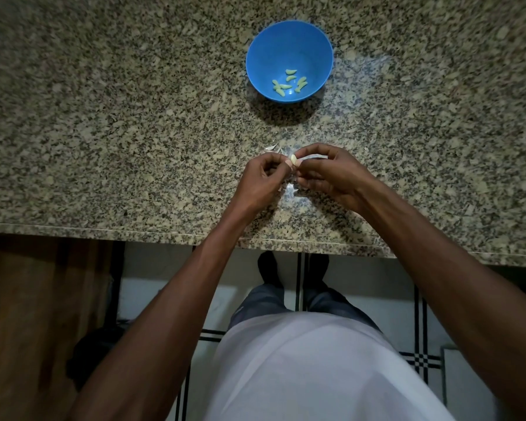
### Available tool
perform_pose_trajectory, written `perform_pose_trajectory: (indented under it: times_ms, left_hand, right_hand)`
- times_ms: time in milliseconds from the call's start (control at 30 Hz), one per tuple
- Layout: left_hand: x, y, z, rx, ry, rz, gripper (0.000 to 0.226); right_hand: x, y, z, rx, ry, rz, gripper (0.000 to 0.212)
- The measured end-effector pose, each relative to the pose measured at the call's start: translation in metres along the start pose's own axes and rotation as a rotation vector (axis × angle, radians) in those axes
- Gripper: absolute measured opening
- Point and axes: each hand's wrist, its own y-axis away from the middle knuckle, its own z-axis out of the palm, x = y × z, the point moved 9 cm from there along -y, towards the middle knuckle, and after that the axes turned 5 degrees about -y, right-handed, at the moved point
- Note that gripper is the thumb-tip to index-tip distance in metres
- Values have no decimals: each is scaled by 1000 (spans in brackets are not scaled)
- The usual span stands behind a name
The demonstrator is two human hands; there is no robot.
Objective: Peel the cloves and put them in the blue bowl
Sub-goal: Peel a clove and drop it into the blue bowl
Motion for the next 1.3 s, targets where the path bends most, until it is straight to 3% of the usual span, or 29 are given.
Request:
perform_pose_trajectory:
  times_ms: [267,533,667,767,900,1033,1133,1300]
  left_hand:
    - [-9,3,-11,123,62,-52,19]
    - [-11,5,-11,124,95,-31,21]
    - [-6,5,-13,173,-31,3,21]
    - [12,9,-18,206,-139,150,28]
    - [30,8,-15,132,-308,321,21]
    - [37,9,-17,163,-441,410,17]
    - [45,13,-14,195,-568,505,19]
    - [53,17,-11,239,-602,551,16]
  right_hand:
    - [-17,5,2,51,412,-306,18]
    - [-19,7,2,120,532,-404,18]
    - [-13,6,1,77,389,-347,16]
    - [-5,6,1,31,219,-223,17]
    - [2,2,3,-64,222,-89,20]
    - [-2,1,-1,-38,281,-70,23]
    - [-1,2,-1,-28,193,-25,20]
    - [0,3,-4,30,130,31,12]
